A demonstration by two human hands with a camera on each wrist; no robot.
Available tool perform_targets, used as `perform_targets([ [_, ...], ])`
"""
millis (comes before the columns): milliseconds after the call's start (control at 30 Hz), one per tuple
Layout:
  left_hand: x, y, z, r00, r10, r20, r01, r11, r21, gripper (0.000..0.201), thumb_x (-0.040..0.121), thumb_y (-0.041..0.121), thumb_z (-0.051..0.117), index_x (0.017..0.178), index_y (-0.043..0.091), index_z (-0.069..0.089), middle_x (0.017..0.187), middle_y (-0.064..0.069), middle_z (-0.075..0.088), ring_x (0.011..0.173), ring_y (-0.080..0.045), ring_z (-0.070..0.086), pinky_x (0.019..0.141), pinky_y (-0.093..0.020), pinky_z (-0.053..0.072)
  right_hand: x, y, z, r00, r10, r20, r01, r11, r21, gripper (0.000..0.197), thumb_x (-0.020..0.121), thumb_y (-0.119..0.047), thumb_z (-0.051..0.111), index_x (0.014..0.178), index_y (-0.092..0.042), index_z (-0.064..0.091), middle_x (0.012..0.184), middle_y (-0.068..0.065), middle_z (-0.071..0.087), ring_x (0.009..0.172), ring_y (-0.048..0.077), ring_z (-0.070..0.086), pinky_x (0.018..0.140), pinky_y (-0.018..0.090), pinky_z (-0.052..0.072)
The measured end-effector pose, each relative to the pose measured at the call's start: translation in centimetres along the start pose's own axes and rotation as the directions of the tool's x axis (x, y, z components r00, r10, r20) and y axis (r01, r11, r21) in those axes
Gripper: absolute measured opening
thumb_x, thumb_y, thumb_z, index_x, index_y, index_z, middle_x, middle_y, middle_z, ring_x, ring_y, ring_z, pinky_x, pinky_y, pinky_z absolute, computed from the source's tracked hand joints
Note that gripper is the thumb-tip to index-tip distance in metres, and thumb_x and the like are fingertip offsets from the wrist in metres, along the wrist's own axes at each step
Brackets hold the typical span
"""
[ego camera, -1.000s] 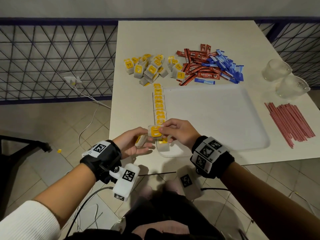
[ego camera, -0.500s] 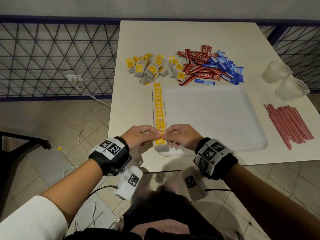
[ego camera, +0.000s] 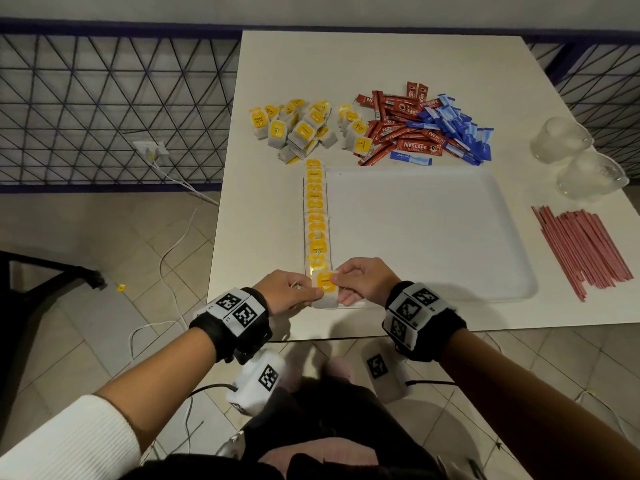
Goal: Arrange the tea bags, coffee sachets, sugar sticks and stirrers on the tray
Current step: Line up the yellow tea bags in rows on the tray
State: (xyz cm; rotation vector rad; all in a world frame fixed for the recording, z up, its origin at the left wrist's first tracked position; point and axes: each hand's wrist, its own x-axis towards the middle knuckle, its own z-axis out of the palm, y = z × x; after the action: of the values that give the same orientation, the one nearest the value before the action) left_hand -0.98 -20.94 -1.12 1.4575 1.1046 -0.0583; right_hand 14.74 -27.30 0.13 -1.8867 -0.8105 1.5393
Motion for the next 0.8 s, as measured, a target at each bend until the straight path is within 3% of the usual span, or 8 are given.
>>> perform_targets([
  [100,0.2,-0.3,-0.1,0.999,-0.006,-0.046,0.012,0.993,0.119,0.026,0.084,0.030,0.067,0.062,0.020,0.058,0.042,0.013,0.050,0.041,0.001,0.043,0.049,-0.013,0.034,0.5,-0.3,0.1,1.000,0.026,0.010,-0.026,0.999,-0.022,0.014,0.087,-0.012,0.063,0.096,-0.004,0.056,0.064,0.009,0.058,0.040,0.004,0.058,0.051,0.016,0.052],
  [200,0.0,-0.2,-0.4,0.990,0.041,-0.138,-0.001,0.960,0.280,0.015,0.083,0.033,0.066,0.081,0.021,0.058,0.074,0.011,0.054,0.071,-0.007,0.049,0.058,-0.012,0.034,0.9,-0.6,0.2,1.000,0.022,-0.013,-0.023,0.994,-0.102,0.011,0.087,-0.014,0.063,0.092,-0.008,0.057,0.065,0.006,0.060,0.052,0.011,0.061,0.063,0.024,0.055],
  [267,0.0,-0.1,-0.4,0.986,0.054,-0.158,0.001,0.944,0.330,0.020,0.081,0.036,0.068,0.087,0.022,0.055,0.085,0.008,0.054,0.080,-0.011,0.049,0.061,-0.011,0.033,1.1,-0.8,0.2,0.999,0.020,-0.026,-0.024,0.988,-0.152,0.008,0.087,-0.016,0.063,0.087,-0.011,0.057,0.066,0.005,0.061,0.058,0.016,0.061,0.071,0.030,0.056],
  [400,0.0,0.0,-0.2,0.991,0.001,-0.137,0.053,0.918,0.392,0.033,0.074,0.044,0.073,0.075,0.027,0.044,0.085,0.002,0.056,0.074,-0.012,0.050,0.062,-0.019,0.037,1.4,-1.0,0.3,1.000,0.022,-0.018,-0.025,0.980,-0.199,0.010,0.086,-0.019,0.064,0.084,-0.013,0.057,0.067,0.008,0.062,0.065,0.024,0.063,0.082,0.041,0.056],
  [533,0.4,0.3,0.1,0.991,-0.009,-0.135,0.072,0.882,0.466,0.035,0.075,0.045,0.071,0.071,0.027,0.042,0.080,0.004,0.054,0.078,-0.015,0.051,0.063,-0.021,0.038,1.1,-1.0,0.2,1.000,0.023,-0.006,-0.024,0.977,-0.212,0.014,0.083,-0.020,0.068,0.088,-0.014,0.056,0.065,0.006,0.063,0.064,0.021,0.063,0.085,0.040,0.055],
  [700,0.6,0.5,0.3,0.985,-0.016,-0.173,0.100,0.868,0.487,0.036,0.075,0.044,0.072,0.070,0.027,0.041,0.076,0.007,0.052,0.078,-0.015,0.052,0.063,-0.024,0.038,0.8,-0.7,0.2,0.998,0.009,0.063,0.017,0.921,-0.390,0.045,0.073,-0.020,0.076,0.111,-0.014,0.053,0.075,0.002,0.066,0.071,0.017,0.064,0.090,0.037,0.052],
  [800,0.6,0.5,0.3,0.981,-0.005,-0.192,0.098,0.873,0.478,0.036,0.075,0.045,0.071,0.069,0.027,0.041,0.072,0.010,0.050,0.079,-0.014,0.051,0.060,-0.019,0.036,1.1,-0.5,0.4,0.998,-0.034,0.058,0.056,0.892,-0.448,0.039,0.074,-0.016,0.074,0.105,-0.019,0.051,0.068,-0.006,0.060,0.073,0.018,0.064,0.090,0.039,0.051],
])
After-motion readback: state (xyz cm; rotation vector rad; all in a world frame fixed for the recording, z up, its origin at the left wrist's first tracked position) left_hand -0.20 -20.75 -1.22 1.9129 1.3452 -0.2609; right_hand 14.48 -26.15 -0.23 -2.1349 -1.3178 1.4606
